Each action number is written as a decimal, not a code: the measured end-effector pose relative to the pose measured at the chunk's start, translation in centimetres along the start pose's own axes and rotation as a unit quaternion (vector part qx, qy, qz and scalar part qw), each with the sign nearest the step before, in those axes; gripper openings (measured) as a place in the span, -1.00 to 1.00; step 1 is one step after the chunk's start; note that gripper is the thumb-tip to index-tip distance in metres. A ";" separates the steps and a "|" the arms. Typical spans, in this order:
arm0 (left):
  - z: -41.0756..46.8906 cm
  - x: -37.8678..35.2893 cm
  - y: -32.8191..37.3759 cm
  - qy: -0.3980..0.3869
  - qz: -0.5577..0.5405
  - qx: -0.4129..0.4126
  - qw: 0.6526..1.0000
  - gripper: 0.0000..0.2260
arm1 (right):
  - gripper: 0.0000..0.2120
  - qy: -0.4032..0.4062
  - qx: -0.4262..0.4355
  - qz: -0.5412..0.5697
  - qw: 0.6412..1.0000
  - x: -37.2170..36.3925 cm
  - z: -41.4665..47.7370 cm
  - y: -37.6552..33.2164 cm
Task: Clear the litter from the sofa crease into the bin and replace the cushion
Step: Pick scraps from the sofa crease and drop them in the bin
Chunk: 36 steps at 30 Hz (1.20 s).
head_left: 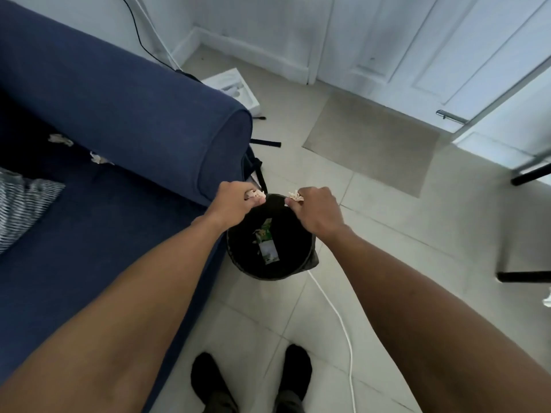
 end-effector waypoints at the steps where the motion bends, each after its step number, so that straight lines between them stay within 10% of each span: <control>1: 0.0 -0.8 -0.8 -0.006 -0.004 0.009 1.000 -0.82 | -0.68 -0.006 -0.003 -0.003 1.000 -1.0 0.2 0.5; 26: 1.4 -4.1 -5.8 -0.023 -0.019 0.056 0.998 -0.84 | -0.28 -0.095 -0.015 -0.037 0.995 -8.1 2.9 3.0; 36: 0.5 -3.7 -5.1 -0.081 0.076 0.008 0.994 -0.20 | -0.23 -0.089 -0.010 -0.085 0.992 -6.2 2.2 2.1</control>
Point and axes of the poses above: each hand's wrist, its own z-axis towards the middle knuckle, its own x-axis out of the back of the hand, y = z × x, the point moved 7 cm from there along z, towards the middle knuckle, and after that the axes turned 3 degrees about -x, right-handed, at the moved point
